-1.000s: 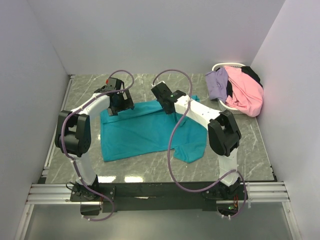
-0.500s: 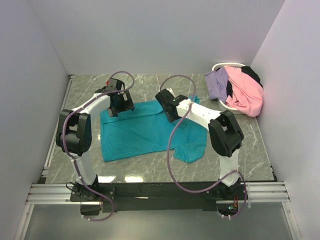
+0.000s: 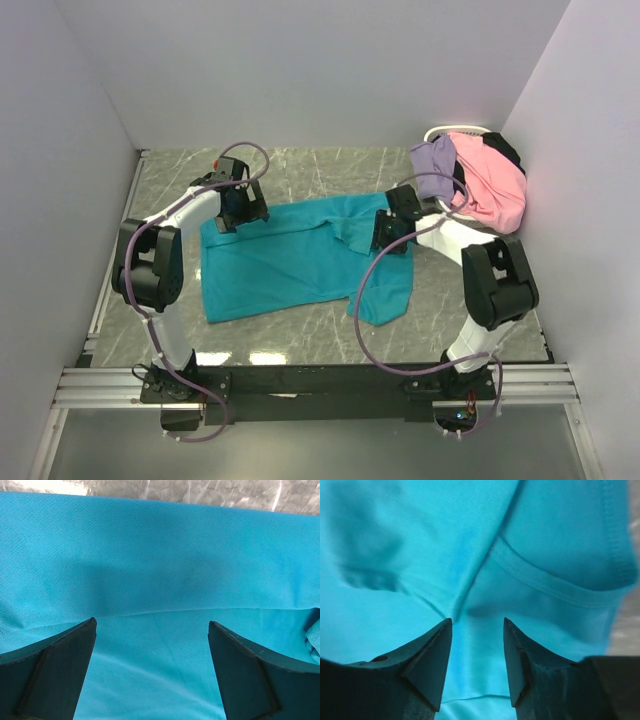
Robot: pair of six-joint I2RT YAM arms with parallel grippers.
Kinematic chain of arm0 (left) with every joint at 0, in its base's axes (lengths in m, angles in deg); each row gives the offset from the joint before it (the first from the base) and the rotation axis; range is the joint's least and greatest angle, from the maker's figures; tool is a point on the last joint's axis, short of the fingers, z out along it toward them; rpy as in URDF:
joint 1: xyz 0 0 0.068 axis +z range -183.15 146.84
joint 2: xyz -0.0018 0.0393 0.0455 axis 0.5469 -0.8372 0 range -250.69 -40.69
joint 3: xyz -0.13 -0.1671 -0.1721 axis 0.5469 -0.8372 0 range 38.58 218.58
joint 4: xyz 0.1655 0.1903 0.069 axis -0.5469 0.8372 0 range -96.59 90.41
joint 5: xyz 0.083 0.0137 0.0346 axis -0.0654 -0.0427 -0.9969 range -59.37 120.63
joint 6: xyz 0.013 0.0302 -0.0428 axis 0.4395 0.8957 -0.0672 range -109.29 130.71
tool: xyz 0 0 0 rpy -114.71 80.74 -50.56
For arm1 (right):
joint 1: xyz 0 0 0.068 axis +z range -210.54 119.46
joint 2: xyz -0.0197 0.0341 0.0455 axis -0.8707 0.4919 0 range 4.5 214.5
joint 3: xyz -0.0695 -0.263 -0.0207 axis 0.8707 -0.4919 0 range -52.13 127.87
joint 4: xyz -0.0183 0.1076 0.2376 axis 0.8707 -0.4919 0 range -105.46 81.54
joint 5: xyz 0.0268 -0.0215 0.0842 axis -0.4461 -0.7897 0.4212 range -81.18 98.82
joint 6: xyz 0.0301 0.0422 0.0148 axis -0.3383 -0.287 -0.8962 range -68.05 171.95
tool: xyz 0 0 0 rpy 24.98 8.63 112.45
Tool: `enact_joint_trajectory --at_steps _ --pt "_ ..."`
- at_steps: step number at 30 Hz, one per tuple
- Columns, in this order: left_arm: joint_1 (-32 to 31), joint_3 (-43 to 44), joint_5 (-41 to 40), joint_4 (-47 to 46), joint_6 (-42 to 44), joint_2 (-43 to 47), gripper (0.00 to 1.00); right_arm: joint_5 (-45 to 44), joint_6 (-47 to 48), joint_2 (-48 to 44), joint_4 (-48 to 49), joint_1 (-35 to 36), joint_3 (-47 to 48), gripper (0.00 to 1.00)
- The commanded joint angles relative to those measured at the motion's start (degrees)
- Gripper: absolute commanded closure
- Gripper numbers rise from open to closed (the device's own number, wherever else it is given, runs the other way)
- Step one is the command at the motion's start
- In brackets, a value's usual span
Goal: Fold and stack the t-shirts
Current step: Fold the tshirt
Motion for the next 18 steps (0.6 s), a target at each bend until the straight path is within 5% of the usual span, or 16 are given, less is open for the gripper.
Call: enact_joint_trajectory --at_steps 1,8,18 --pt "0.0 1.5 0.7 -0.4 1.1 0.0 0.01 17.1 -8.4 -3.9 14.9 -3.9 -4.4 0.49" --pt "0.0 1.7 0.7 0.0 1.2 -0.4 0.01 24.6 -12.5 -0.4 21.2 -5.4 -4.8 0.5" --pt "0.0 1.7 0.7 0.4 1.0 -0.4 0.01 19.6 -11.0 -1.5 16.1 -5.4 -4.1 0.51"
